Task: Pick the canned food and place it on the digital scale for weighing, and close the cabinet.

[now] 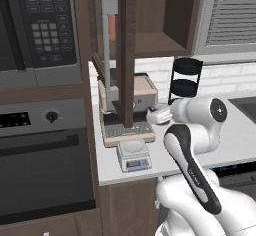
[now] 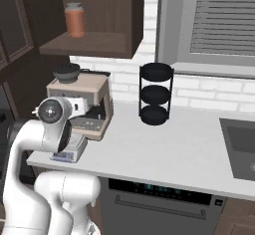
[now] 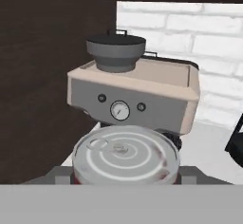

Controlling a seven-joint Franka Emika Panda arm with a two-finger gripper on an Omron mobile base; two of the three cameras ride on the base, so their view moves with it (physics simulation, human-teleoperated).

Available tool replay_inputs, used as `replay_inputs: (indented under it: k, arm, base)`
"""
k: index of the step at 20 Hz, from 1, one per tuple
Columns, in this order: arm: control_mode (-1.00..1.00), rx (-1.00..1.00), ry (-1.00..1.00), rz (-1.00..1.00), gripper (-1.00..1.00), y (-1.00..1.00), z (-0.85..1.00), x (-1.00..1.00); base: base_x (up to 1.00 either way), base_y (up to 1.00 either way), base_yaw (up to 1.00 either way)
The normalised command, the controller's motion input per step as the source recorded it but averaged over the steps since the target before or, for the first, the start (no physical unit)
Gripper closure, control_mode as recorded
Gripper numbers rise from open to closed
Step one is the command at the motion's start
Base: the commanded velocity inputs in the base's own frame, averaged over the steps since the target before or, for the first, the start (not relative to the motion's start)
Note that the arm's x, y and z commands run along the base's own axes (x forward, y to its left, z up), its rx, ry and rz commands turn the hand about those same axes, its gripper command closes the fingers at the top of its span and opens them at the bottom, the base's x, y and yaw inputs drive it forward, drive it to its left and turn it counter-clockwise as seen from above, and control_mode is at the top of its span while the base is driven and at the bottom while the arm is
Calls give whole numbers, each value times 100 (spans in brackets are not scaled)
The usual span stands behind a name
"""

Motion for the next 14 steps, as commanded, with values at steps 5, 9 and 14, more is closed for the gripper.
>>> replay_inputs:
  k: [5,9,14]
  arm:
    - [-100,0,3,28,100,0,-59,8]
    - [-100,0,0,27,100,0,-61,21]
    - [-100,3,0,22,100,3,-61,38]
  base:
    - [0,0,0]
    - [0,0,0]
    - [0,0,0]
